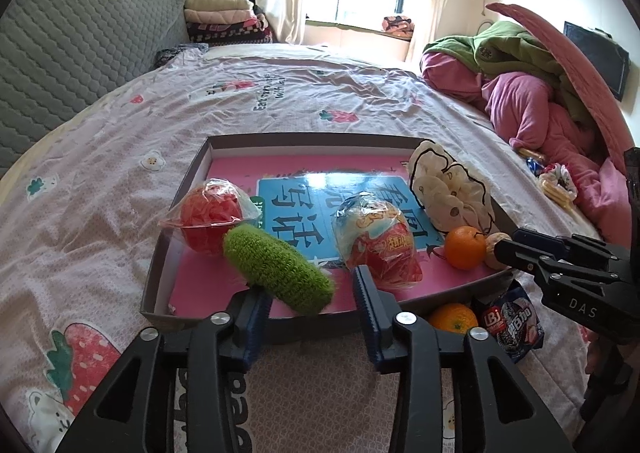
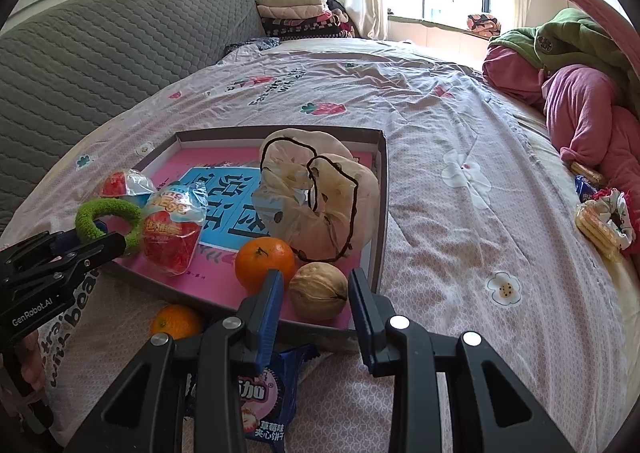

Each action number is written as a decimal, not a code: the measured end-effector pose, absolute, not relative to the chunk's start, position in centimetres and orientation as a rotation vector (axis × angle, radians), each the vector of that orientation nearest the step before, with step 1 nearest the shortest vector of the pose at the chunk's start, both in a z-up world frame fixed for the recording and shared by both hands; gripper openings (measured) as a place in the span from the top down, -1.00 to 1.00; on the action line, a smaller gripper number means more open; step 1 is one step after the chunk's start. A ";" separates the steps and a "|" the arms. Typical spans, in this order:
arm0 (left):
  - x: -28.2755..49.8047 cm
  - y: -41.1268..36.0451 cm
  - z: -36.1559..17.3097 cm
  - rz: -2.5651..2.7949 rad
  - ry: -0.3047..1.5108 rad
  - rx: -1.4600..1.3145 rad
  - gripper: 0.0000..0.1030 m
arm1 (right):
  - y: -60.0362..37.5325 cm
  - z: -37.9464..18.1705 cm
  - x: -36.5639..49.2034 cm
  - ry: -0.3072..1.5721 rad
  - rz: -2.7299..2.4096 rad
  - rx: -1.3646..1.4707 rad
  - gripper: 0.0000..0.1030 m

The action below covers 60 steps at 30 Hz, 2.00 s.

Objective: Organize objects
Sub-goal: 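Lower green ring with left tool while right tool lowers walnut, both opening in box, then withdraw both open tools from the box toward the loose orange and biscuit pack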

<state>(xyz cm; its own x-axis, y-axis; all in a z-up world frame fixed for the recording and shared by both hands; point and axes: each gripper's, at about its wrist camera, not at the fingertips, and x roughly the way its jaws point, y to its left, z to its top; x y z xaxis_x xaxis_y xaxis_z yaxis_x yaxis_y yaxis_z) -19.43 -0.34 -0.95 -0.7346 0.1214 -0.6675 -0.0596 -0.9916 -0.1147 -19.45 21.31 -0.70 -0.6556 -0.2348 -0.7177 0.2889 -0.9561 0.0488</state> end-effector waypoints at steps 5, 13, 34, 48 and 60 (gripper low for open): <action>-19.2 -0.5 -0.6 2.846 -0.142 -1.094 0.09 | 21.4 -0.5 -19.3 0.095 -2.622 1.110 0.35; -19.0 -1.5 -0.2 2.884 -0.129 -1.103 0.01 | 21.8 -0.1 -19.1 0.075 -2.626 1.099 0.34; -17.6 -4.6 1.0 2.959 -0.165 -1.124 -0.01 | 22.2 1.1 -18.1 0.048 -2.632 1.047 0.34; -15.3 -5.2 4.7 3.016 -0.191 -1.014 -0.08 | 21.6 2.9 -16.5 0.063 -2.637 0.921 0.20; -13.8 -2.5 5.9 2.973 -0.143 -0.976 -0.13 | 21.3 4.3 -14.2 0.033 -2.620 0.841 0.00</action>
